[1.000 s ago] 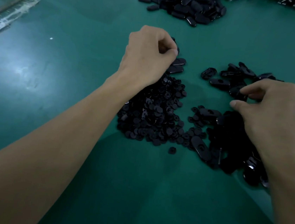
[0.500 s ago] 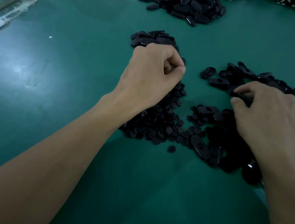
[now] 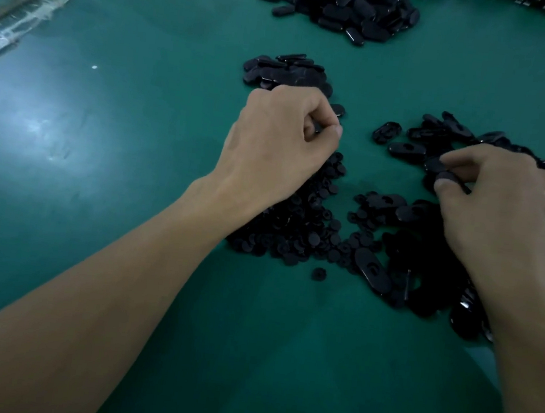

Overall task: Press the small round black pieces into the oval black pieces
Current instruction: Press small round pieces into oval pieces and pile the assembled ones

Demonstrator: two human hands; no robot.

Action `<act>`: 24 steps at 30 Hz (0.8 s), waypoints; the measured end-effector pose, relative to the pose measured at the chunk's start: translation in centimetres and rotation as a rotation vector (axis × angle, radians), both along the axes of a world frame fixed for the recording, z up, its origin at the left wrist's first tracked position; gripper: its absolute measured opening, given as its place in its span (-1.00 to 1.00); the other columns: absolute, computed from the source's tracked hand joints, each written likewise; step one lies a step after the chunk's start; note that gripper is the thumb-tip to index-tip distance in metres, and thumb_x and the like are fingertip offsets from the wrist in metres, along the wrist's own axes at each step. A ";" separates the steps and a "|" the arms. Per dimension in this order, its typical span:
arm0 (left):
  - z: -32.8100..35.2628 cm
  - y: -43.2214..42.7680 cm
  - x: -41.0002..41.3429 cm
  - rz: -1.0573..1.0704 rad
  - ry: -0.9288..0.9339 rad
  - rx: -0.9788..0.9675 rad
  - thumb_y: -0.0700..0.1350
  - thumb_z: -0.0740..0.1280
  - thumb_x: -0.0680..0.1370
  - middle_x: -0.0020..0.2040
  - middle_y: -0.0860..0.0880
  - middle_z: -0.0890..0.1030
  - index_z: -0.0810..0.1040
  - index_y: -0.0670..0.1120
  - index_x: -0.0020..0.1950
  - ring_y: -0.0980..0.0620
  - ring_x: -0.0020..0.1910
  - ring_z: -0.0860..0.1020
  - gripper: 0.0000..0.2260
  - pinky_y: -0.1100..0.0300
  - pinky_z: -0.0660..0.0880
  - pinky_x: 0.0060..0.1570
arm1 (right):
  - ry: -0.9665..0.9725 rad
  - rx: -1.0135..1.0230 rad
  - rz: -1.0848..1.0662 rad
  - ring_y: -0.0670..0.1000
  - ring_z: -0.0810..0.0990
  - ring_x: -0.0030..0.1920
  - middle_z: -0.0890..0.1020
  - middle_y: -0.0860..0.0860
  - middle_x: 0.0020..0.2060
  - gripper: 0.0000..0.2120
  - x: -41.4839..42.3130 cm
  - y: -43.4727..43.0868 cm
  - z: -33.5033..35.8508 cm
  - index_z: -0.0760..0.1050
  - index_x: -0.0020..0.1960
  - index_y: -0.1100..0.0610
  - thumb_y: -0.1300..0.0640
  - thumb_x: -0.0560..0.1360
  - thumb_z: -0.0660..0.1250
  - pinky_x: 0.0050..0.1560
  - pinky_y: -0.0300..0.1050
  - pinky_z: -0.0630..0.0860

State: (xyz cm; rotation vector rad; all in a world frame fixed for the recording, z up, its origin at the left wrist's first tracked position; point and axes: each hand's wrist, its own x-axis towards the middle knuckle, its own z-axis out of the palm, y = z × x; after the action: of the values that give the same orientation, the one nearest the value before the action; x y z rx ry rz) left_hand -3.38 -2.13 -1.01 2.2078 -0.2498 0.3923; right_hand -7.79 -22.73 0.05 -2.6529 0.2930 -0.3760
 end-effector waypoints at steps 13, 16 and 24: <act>0.1 -1.0 -0.6 -0.225 -0.014 -0.332 -0.05 0.52 0.51 -0.14 0.02 0.70 0.69 -0.05 0.06 0.11 -0.20 0.67 -0.84 0.20 0.61 -0.12 | -0.361 0.512 0.492 -0.08 0.66 -0.13 0.61 -0.14 -0.08 -0.68 0.8 1.8 -0.8 0.53 0.11 -0.20 0.20 0.52 0.43 -0.02 -0.20 0.58; 0.2 -1.0 -0.7 -0.295 0.040 -0.323 -0.12 0.51 0.53 -0.18 0.00 0.72 0.70 -0.06 0.02 0.05 -0.22 0.69 -0.91 0.07 0.65 -0.15 | -0.376 0.599 0.553 -0.03 0.68 -0.17 0.61 -0.09 -0.03 -0.68 0.6 2.2 -0.5 0.47 0.06 -0.17 0.16 0.47 0.49 -0.05 -0.08 0.63; 0.8 -1.0 -0.9 -0.359 0.035 -0.410 -0.23 0.43 0.58 -0.30 -0.04 0.69 0.66 -0.09 -0.07 0.03 -0.34 0.66 -0.94 0.17 0.61 -0.28 | -0.359 0.610 0.504 0.00 0.69 -0.09 0.67 -0.02 -0.07 -0.70 0.4 2.3 -0.3 0.48 0.10 -0.11 0.07 0.47 0.52 0.00 -0.04 0.64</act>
State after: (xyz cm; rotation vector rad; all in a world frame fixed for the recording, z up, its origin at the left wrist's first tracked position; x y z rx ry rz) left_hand -4.23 -3.11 -0.18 1.7228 -0.4913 0.1850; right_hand -7.39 -20.41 -0.27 -1.9226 -0.3255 -0.4882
